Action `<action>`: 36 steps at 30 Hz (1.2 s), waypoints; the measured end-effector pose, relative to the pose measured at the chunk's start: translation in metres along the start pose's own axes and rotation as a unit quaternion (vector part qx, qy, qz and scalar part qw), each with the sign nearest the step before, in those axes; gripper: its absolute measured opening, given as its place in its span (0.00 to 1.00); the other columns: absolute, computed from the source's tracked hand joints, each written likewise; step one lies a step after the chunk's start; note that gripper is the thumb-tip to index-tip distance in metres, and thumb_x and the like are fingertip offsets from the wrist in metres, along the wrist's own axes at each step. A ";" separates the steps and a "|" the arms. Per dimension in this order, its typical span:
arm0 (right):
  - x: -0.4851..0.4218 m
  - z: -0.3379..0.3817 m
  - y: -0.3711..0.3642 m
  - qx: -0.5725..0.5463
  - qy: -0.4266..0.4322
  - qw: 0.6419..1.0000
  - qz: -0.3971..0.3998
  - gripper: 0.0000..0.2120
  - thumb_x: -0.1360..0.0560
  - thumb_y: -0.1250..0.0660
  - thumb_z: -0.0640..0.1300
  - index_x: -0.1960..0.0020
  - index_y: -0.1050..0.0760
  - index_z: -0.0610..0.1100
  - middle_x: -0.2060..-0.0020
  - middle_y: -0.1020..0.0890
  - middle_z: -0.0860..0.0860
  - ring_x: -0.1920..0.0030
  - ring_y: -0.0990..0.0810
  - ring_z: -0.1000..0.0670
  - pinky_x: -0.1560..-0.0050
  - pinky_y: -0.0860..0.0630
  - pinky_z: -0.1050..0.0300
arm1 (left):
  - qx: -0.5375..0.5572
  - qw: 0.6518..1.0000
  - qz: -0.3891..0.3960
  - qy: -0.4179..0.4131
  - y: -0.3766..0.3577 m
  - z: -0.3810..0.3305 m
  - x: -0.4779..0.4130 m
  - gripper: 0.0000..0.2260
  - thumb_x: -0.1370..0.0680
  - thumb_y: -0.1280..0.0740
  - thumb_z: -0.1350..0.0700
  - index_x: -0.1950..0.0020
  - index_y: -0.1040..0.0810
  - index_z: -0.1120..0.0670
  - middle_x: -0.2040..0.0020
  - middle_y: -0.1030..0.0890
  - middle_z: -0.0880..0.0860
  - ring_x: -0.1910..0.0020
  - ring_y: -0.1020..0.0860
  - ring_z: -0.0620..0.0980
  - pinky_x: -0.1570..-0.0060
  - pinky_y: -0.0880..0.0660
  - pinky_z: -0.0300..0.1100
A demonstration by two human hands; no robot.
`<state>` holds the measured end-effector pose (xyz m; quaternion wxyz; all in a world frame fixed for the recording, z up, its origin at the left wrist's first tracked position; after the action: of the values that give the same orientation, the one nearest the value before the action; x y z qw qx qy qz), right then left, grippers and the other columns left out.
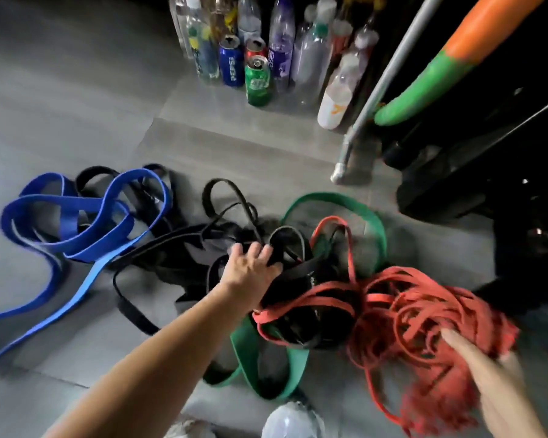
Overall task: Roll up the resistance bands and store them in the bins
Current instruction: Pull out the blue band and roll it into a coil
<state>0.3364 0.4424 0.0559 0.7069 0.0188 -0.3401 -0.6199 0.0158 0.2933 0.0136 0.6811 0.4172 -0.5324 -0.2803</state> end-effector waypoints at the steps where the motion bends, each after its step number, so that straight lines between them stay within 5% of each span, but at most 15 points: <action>1: -0.001 -0.024 -0.005 0.025 -0.056 0.998 0.000 0.20 0.34 0.25 0.38 0.44 0.22 0.48 0.46 0.19 0.45 0.49 0.20 0.49 0.47 0.22 0.56 | -0.020 0.999 -0.016 -0.028 0.003 -0.005 0.001 0.32 0.31 0.28 0.47 0.30 0.36 0.46 0.28 0.41 0.56 0.31 0.40 0.57 0.36 0.41 0.53; 3: -0.003 -0.059 -0.018 0.066 -0.138 0.988 0.024 0.25 0.33 0.25 0.41 0.37 0.26 0.41 0.44 0.20 0.43 0.44 0.22 0.43 0.40 0.28 0.48 | -0.058 0.992 -0.085 -0.073 0.005 -0.011 0.001 0.26 0.34 0.27 0.48 0.38 0.25 0.48 0.31 0.31 0.56 0.34 0.32 0.56 0.37 0.36 0.50; 5: 0.002 -0.056 -0.027 0.189 -0.115 0.975 0.025 0.35 0.36 0.23 0.53 0.34 0.29 0.40 0.41 0.23 0.39 0.41 0.24 0.41 0.38 0.29 0.44 | -0.066 0.988 -0.110 -0.085 0.009 -0.008 0.001 0.20 0.42 0.25 0.45 0.52 0.19 0.48 0.50 0.19 0.49 0.47 0.22 0.51 0.46 0.31 0.45; 6: 0.001 -0.044 -0.027 0.280 -0.069 0.957 -0.012 0.44 0.38 0.23 0.59 0.31 0.33 0.39 0.37 0.26 0.36 0.38 0.27 0.38 0.36 0.31 0.41 | -0.038 0.993 -0.071 -0.085 0.006 -0.005 0.001 0.22 0.43 0.25 0.43 0.51 0.20 0.49 0.54 0.20 0.48 0.49 0.22 0.50 0.47 0.32 0.45; 8: 0.015 -0.002 -0.039 0.380 0.109 0.911 -0.118 0.48 0.38 0.22 0.53 0.29 0.40 0.32 0.32 0.35 0.31 0.33 0.35 0.33 0.33 0.38 0.38 | -0.014 0.997 -0.029 -0.075 -0.006 0.000 -0.002 0.26 0.36 0.28 0.40 0.43 0.27 0.50 0.48 0.23 0.48 0.43 0.28 0.52 0.45 0.35 0.45; 9: 0.028 0.018 -0.057 0.376 0.222 0.891 -0.123 0.45 0.37 0.23 0.50 0.29 0.40 0.31 0.32 0.36 0.31 0.32 0.36 0.33 0.32 0.39 0.41 | -0.008 0.997 -0.028 -0.066 -0.006 0.002 -0.002 0.25 0.34 0.29 0.40 0.42 0.28 0.50 0.47 0.23 0.49 0.42 0.29 0.52 0.45 0.36 0.45; 11: 0.063 0.066 -0.114 0.345 0.403 0.848 -0.011 0.38 0.35 0.28 0.53 0.31 0.35 0.37 0.32 0.33 0.36 0.32 0.35 0.38 0.31 0.42 0.50 | 0.006 0.995 -0.064 -0.070 -0.001 0.003 0.001 0.23 0.37 0.30 0.40 0.47 0.26 0.50 0.53 0.21 0.48 0.47 0.27 0.52 0.50 0.35 0.45; 15: 0.083 0.066 -0.202 0.455 0.534 0.690 0.178 0.35 0.44 0.24 0.57 0.38 0.25 0.49 0.43 0.20 0.48 0.41 0.23 0.45 0.32 0.39 0.48 | -0.004 0.986 -0.133 -0.102 0.006 0.008 0.006 0.24 0.49 0.30 0.36 0.63 0.24 0.51 0.69 0.23 0.47 0.64 0.23 0.51 0.62 0.32 0.43; 17: 0.086 0.076 -0.212 0.449 0.575 0.661 0.176 0.24 0.43 0.26 0.56 0.49 0.21 0.51 0.59 0.19 0.52 0.55 0.20 0.47 0.46 0.28 0.50 | -0.023 0.982 -0.163 -0.094 0.014 0.021 0.008 0.27 0.50 0.31 0.34 0.60 0.23 0.50 0.68 0.22 0.46 0.63 0.23 0.51 0.62 0.31 0.43; 20: 0.080 0.088 -0.193 0.400 0.638 0.648 0.116 0.05 0.36 0.32 0.50 0.64 0.22 0.50 0.67 0.25 0.52 0.65 0.24 0.48 0.64 0.29 0.55 | -0.019 0.984 -0.170 -0.049 0.023 0.055 0.013 0.29 0.46 0.33 0.32 0.53 0.23 0.49 0.61 0.19 0.47 0.55 0.22 0.52 0.56 0.30 0.45; 25: 0.051 0.049 -0.144 0.456 0.617 0.628 0.133 0.10 0.30 0.39 0.51 0.65 0.24 0.48 0.65 0.25 0.51 0.65 0.22 0.47 0.60 0.34 0.54 | 0.051 0.982 -0.156 0.092 0.050 0.136 0.027 0.22 0.40 0.30 0.36 0.57 0.29 0.50 0.58 0.19 0.53 0.53 0.22 0.56 0.51 0.31 0.47; 28: 0.030 0.018 -0.110 0.525 0.526 0.658 0.124 0.12 0.30 0.40 0.52 0.65 0.22 0.48 0.66 0.23 0.52 0.68 0.21 0.46 0.63 0.27 0.52 | 0.100 0.963 -0.178 0.179 0.061 0.186 0.042 0.21 0.40 0.28 0.39 0.59 0.30 0.50 0.60 0.20 0.57 0.57 0.21 0.59 0.54 0.28 0.49; 31: 0.015 -0.005 -0.085 0.585 0.415 0.685 0.126 0.11 0.40 0.23 0.48 0.70 0.24 0.47 0.74 0.22 0.50 0.76 0.22 0.46 0.73 0.25 0.58 | 0.100 0.943 -0.169 0.268 0.062 0.223 0.059 0.25 0.42 0.32 0.34 0.54 0.28 0.50 0.64 0.22 0.56 0.59 0.21 0.60 0.56 0.27 0.48; 33: 0.011 -0.014 -0.076 0.639 0.307 0.683 0.178 0.11 0.38 0.22 0.49 0.63 0.22 0.47 0.67 0.18 0.50 0.68 0.18 0.49 0.68 0.23 0.58 | 0.109 0.934 -0.153 0.305 0.056 0.238 0.067 0.28 0.44 0.35 0.33 0.53 0.29 0.50 0.64 0.24 0.57 0.59 0.22 0.61 0.57 0.28 0.49; 36: 0.014 -0.020 -0.070 0.641 0.263 0.697 0.185 0.19 0.28 0.41 0.65 0.51 0.23 0.53 0.52 0.20 0.55 0.50 0.20 0.54 0.51 0.26 0.57 | 0.154 0.928 -0.049 0.336 0.025 0.245 0.070 0.34 0.46 0.37 0.30 0.51 0.27 0.53 0.60 0.21 0.59 0.58 0.22 0.61 0.57 0.25 0.50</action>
<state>0.2864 0.4057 0.0161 0.6849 0.5661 -0.4520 -0.0785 -0.2011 0.1817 0.0907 0.7329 0.6121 -0.2881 -0.0718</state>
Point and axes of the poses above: each hand's wrist, its own x-axis away from the middle knuckle, its own y-axis out of the back of the hand, z = x × y, the point moved 6 cm from there along -x, towards the middle knuckle
